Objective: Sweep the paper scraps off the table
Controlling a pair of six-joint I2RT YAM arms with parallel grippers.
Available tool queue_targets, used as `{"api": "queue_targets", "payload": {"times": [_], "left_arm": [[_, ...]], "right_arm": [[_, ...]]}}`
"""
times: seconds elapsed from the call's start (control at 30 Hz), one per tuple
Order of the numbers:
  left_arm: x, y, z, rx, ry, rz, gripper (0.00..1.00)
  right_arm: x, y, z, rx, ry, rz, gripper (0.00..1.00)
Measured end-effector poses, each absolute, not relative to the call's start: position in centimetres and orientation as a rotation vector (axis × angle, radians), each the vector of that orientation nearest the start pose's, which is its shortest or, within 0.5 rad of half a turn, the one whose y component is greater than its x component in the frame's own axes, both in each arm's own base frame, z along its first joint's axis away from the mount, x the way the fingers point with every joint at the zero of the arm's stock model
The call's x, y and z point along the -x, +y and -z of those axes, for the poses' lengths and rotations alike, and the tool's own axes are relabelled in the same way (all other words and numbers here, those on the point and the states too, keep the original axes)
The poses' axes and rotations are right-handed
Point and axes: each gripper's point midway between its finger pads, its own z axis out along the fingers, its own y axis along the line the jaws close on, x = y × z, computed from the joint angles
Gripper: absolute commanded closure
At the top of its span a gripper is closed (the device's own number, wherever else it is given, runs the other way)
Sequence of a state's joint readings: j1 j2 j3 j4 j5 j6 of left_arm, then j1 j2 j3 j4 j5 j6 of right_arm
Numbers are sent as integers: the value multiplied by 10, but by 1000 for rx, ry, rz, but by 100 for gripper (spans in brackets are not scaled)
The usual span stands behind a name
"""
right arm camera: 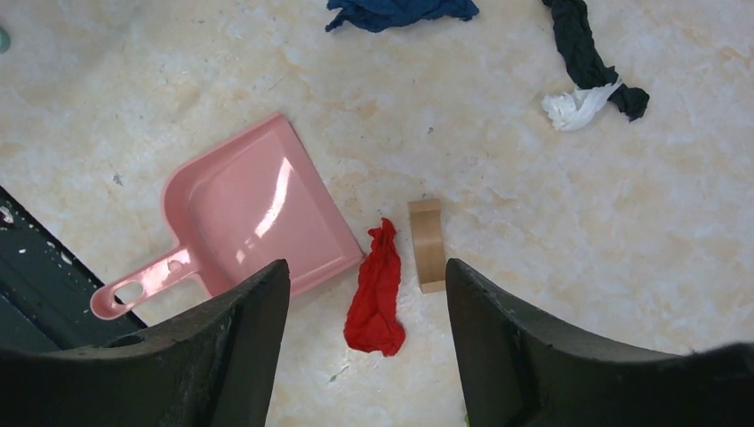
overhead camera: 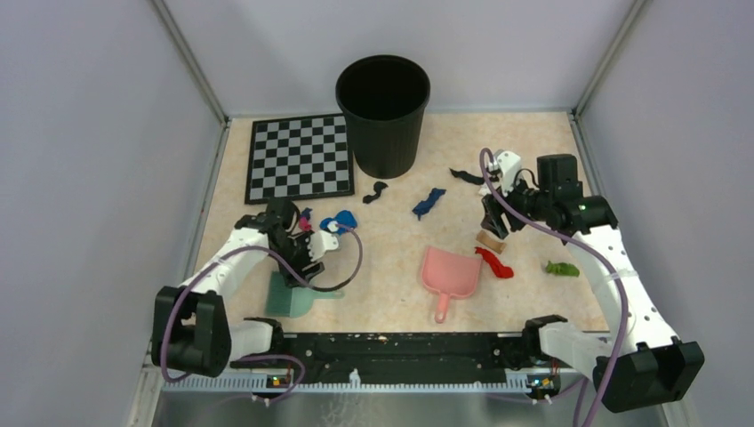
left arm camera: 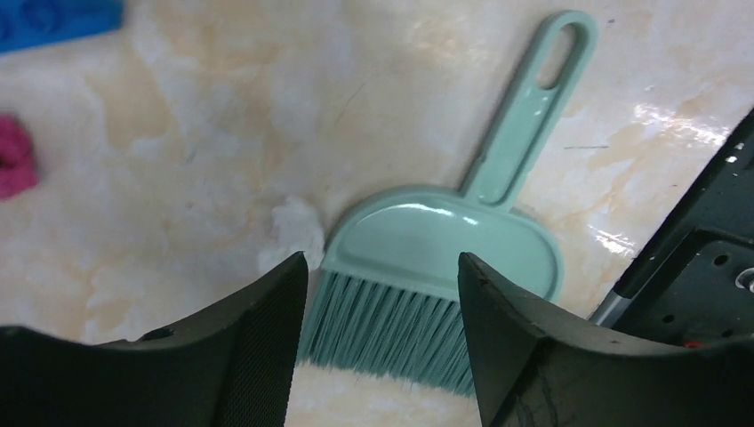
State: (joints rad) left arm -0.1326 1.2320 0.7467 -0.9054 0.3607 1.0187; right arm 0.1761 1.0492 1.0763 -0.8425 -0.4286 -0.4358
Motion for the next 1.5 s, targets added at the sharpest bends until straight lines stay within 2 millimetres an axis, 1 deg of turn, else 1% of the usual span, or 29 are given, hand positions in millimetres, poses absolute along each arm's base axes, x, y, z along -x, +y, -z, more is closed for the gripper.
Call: {"api": "queue_targets", "payload": {"times": [0.1, 0.17, 0.37, 0.47, 0.53, 0.57, 0.83, 0.87, 1.0, 1.07, 1.13, 1.2, 1.27, 1.33, 1.4, 1.5], "left_arm": [[-185, -70, -42, -1686, 2278, 384, 33], [-179, -81, -40, -1757, 2245, 407, 37], [-166, -112, -29, -1932, 2149, 440, 41], [-157, -121, -22, -1993, 2120, 449, 42], [-150, -124, -18, -2025, 2109, 454, 45], [-150, -125, -17, -2035, 2102, 447, 48], [-157, -129, -15, -2035, 2062, 378, 97], [-157, -130, -15, -2031, 2066, 379, 100], [-159, -133, -18, -2002, 2085, 386, 100], [-162, -138, -24, -1982, 2091, 398, 100], [-170, -149, -37, -1946, 2079, 422, 100], [-183, -165, -57, -1891, 2042, 446, 100], [-198, -183, -81, -1830, 1989, 472, 100], [-206, -196, -100, -1781, 1957, 503, 100], [-212, -206, -114, -1735, 1938, 535, 100], [-214, -216, -123, -1685, 1935, 582, 100]], "right_arm": [[-252, 103, -201, 889, 2164, -385, 36], [-252, 102, -199, 889, 2169, -386, 36], [-250, 100, -200, 886, 2162, -364, 36], [-248, 98, -198, 884, 2164, -356, 36], [-248, 97, -197, 882, 2169, -347, 36], [-248, 96, -196, 880, 2171, -342, 36], [-246, 93, -192, 874, 2183, -326, 36], [-246, 93, -192, 874, 2182, -325, 36], [-246, 92, -192, 872, 2183, -322, 36], [-247, 93, -192, 869, 2184, -324, 36], [-248, 94, -192, 862, 2187, -330, 36], [-250, 96, -190, 855, 2194, -348, 36], [-254, 99, -189, 841, 2206, -375, 36], [-257, 105, -188, 832, 2212, -413, 37], [-258, 112, -186, 824, 2220, -470, 37], [-257, 126, -180, 808, 2255, -580, 37]]}}
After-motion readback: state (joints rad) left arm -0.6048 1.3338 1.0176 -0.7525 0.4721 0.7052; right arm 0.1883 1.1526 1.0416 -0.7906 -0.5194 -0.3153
